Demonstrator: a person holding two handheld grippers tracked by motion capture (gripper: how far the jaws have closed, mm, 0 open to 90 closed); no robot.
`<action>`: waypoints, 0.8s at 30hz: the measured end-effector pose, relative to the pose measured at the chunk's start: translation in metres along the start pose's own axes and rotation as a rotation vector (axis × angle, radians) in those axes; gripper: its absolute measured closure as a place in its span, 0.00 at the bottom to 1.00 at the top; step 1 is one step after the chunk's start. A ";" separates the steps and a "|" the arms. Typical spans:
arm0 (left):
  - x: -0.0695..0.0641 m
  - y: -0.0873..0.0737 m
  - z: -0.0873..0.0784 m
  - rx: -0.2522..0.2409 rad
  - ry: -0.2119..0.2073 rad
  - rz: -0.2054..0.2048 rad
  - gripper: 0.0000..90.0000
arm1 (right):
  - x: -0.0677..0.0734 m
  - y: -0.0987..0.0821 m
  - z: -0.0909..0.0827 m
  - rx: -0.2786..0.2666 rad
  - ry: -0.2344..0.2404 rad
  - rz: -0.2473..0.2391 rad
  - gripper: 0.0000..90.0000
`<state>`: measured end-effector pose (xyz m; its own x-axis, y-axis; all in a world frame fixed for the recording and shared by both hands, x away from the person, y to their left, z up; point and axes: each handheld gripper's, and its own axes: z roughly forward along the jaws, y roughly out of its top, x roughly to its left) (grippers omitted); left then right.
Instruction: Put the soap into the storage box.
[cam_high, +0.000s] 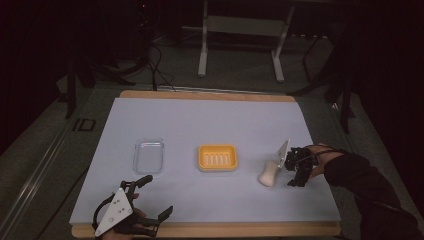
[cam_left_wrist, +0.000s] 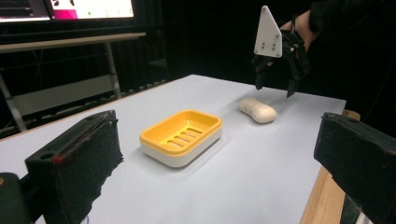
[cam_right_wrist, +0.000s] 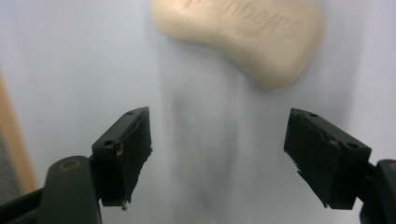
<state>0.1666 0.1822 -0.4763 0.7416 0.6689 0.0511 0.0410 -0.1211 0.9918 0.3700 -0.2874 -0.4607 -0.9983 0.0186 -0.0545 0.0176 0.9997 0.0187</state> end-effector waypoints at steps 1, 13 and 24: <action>0.000 0.000 -0.001 0.002 0.002 -0.001 0.01 | -0.002 0.001 0.001 -0.001 -0.010 -0.011 0.25; -0.001 -0.002 -0.005 0.004 0.012 -0.008 0.01 | -0.012 0.014 0.003 -0.038 -0.058 -0.096 0.27; -0.001 -0.002 -0.005 0.011 0.027 -0.008 0.01 | 0.001 0.039 0.006 -0.027 -0.077 -0.234 0.27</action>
<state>0.1628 0.1856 -0.4782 0.7228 0.6895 0.0461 0.0543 -0.1232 0.9909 0.3701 -0.2481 -0.4665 -0.9680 -0.2106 -0.1361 -0.2157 0.9762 0.0237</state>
